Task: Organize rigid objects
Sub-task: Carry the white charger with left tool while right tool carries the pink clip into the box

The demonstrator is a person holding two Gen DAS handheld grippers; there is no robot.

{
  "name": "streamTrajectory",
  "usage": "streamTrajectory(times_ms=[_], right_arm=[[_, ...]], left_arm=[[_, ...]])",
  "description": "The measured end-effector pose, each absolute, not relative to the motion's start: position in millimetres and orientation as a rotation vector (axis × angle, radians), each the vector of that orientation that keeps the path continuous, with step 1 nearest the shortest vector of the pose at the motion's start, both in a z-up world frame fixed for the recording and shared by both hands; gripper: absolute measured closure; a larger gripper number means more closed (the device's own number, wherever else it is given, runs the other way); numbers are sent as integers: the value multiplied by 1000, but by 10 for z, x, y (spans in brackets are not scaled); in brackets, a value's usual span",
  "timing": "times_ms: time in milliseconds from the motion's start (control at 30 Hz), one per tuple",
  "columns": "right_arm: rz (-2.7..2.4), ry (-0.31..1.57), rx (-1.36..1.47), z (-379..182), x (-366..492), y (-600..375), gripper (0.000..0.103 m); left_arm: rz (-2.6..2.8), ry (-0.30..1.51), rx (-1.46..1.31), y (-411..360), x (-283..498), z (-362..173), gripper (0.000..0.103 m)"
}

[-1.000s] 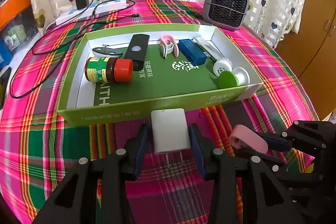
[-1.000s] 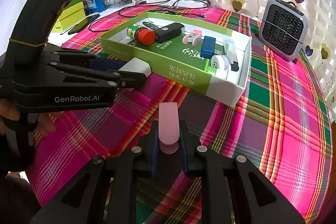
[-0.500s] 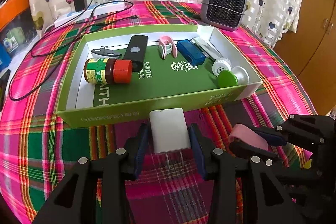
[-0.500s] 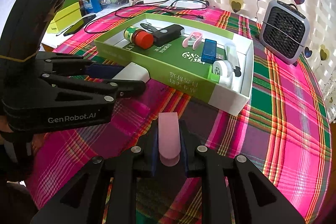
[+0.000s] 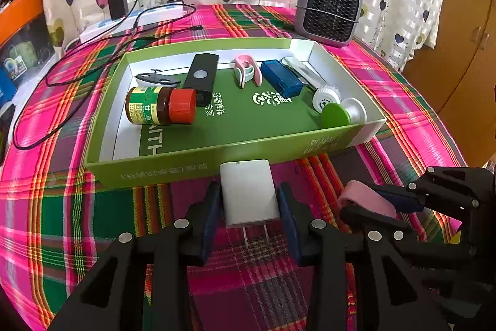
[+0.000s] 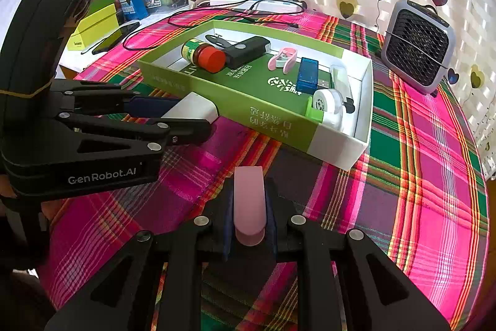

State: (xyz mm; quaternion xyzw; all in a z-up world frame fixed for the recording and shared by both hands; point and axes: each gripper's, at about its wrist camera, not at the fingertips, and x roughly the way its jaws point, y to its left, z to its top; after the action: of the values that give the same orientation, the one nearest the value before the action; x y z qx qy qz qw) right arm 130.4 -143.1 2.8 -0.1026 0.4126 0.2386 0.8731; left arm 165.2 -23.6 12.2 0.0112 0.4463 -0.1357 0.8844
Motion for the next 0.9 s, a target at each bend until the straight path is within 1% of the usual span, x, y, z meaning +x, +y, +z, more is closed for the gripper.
streamTrajectory(times_ms=[900], right_arm=[[502,862,-209,28,1304,-1435,85]], left_arm=[[-294,926,18,-246,1626,137,68]])
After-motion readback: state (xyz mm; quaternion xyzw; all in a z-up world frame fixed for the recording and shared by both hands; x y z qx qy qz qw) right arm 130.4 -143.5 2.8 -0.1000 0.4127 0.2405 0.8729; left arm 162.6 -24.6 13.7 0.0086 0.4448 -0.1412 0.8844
